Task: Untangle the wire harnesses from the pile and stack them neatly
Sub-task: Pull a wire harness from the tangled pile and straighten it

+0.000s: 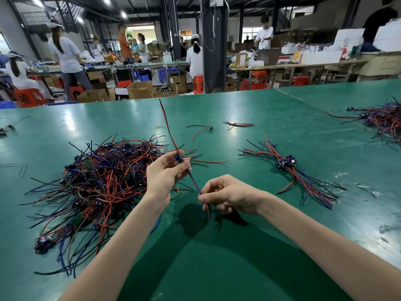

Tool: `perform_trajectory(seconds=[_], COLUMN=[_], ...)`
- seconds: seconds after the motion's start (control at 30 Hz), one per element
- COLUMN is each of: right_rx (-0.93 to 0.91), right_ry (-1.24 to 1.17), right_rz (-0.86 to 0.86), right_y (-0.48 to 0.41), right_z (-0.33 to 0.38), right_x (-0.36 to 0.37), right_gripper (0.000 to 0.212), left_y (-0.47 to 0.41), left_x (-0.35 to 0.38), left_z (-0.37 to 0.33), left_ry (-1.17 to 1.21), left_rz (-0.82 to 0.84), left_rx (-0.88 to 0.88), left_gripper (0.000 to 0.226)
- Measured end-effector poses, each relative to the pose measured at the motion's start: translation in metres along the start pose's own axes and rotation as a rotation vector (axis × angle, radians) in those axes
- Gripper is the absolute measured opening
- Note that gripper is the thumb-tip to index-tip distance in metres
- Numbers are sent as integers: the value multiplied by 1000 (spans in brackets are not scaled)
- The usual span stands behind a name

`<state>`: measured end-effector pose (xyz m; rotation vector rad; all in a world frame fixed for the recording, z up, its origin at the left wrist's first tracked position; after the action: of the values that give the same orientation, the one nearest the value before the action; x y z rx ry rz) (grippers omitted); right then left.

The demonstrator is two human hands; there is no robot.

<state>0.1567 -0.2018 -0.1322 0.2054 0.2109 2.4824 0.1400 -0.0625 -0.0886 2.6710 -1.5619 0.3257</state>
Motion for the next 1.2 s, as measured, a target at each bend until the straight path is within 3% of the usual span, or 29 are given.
perform_trajectory(seconds=[0.13,0.5,0.67,1.0,1.2], right_rx=[13,50,0,158,102], right_ry=[47,-75,29,-125,-59], right_rz=[5,-17,23,-16,48], right_y=[1,-1,2,-3,-1], right_z=[0,-7,-1,-15,-12], right_x=[0,0,3,0,5], right_gripper=[5,16,8,16,12], left_y=[-4,-3,-4,1,0], left_x=[-9,-16,-21,-21,-22], left_z=[-3,-6,-11,-20,-19], left_ry=[29,-41,-40,-108,-107], left_rz=[-34,-110,-131,-163,-160], left_rx=[8,72,84,179,172], left_gripper=[24,26,25,26,24])
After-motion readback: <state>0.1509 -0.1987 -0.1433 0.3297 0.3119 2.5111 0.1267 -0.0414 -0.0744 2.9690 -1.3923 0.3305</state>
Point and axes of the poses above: each hand's wrist, its own y-axis away from the middle knuckle, its own x-axis out of the palm, z = x × y, the point moved 10 cm from there along -y, towards the middle knuckle, and after that the axes turned 10 degrees about -y, right-handed, at the moved point
